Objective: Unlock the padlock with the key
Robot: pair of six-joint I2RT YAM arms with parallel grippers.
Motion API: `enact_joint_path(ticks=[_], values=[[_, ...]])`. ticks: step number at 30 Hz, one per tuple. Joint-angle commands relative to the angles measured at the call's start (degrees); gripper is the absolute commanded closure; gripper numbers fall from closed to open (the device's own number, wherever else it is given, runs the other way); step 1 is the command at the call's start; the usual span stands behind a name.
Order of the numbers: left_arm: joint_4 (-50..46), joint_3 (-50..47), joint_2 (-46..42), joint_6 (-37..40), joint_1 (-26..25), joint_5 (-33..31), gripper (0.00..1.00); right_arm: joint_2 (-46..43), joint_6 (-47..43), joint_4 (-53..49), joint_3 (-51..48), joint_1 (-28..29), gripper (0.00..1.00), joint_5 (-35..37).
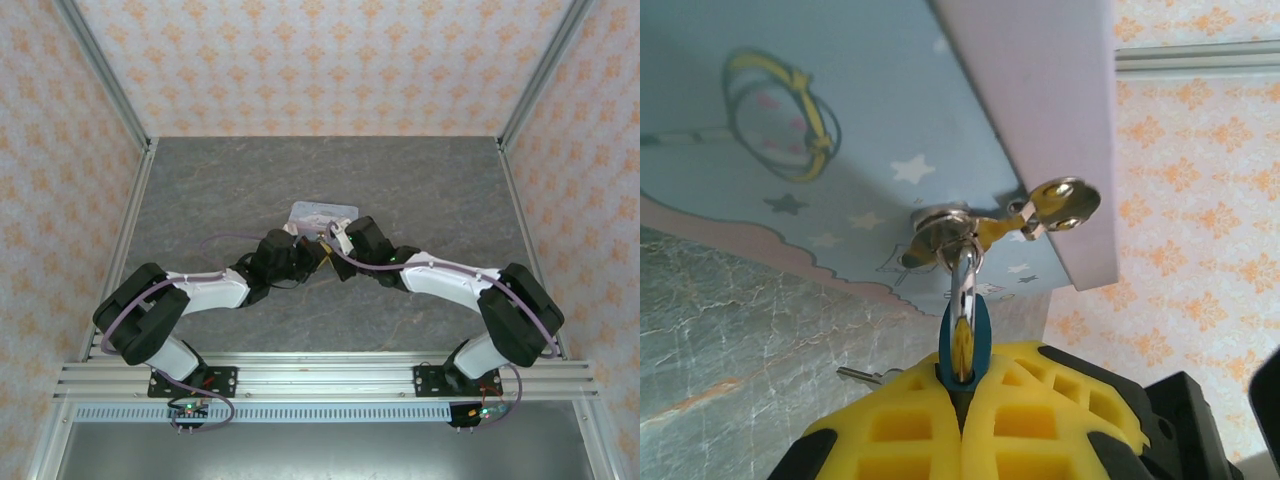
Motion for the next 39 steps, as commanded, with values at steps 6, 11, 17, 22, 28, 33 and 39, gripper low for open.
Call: enact_joint_path(ticks=[6, 11, 17, 22, 28, 33, 39], values=[[1.05, -0.62, 0.86, 1.51, -0.45, 0.01, 1.00, -3.39, 9.35, 8.64, -2.75, -2.88, 0.57, -11.49], [-0.92, -1.19, 1.25, 3.37, -0.48, -1.40, 1.00, -9.94, 14.52, 11.02, -8.45, -4.32, 0.50, -8.34], [-1.26, -2.02, 4.10, 5.39, -0.84, -2.18, 0.93, -12.66, 25.90, 17.63, -13.82, -4.40, 0.46, -6.72], [0.03, -3.03, 6.03, 5.75, -1.44, -3.07, 0.74, -10.53, 32.72, 24.27, -16.58, -3.60, 0.46, -7.41], [-3.87, -4.62, -0.49, 6.30, -1.53, -5.43, 0.39, -5.50, 36.42, 29.43, -17.47, -1.72, 0.45, -6.63], [-20.03, -1.10, -11.27, 11.18, 0.25, -9.14, 0.22, -0.17, 36.71, 30.94, -15.02, -1.68, 0.45, -4.32], [-35.62, 8.85, -12.48, 19.57, 6.25, -9.43, 0.18, 5.28, 34.70, 29.75, -9.44, -4.67, 0.45, -2.40]])
